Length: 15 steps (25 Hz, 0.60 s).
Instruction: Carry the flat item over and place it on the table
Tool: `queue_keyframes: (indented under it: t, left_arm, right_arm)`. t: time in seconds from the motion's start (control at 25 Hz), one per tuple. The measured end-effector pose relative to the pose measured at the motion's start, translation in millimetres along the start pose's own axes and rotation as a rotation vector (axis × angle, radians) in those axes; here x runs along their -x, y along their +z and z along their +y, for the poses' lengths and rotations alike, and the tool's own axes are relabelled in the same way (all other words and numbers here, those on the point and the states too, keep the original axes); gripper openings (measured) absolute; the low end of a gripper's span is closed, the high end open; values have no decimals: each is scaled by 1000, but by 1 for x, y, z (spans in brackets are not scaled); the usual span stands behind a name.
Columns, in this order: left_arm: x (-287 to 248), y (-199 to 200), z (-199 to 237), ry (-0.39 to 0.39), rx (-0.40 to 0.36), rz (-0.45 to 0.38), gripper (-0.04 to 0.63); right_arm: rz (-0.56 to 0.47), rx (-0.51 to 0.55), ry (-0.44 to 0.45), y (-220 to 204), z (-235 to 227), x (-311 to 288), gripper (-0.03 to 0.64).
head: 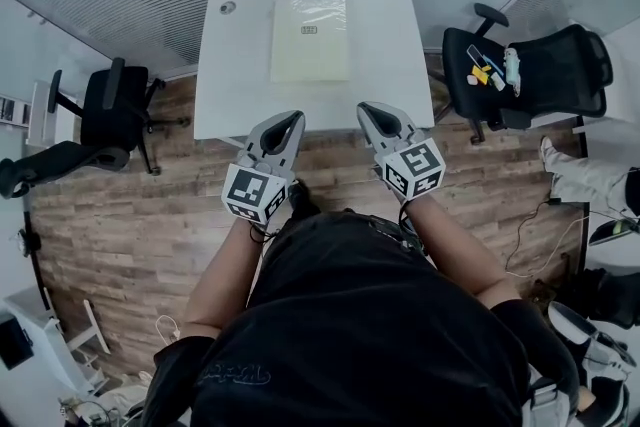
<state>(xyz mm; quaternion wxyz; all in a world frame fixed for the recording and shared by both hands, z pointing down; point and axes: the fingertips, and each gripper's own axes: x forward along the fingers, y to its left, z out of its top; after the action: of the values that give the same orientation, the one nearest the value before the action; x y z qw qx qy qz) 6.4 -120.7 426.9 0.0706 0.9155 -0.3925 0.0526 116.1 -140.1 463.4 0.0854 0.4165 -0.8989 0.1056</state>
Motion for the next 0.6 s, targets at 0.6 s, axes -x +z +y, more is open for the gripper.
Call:
queue_keyframes:
  t: [0.6]
  left_arm:
    - [27, -16, -75, 99, 8, 17, 12]
  right_arm:
    - [-2, 7, 81, -19, 0, 76, 21]
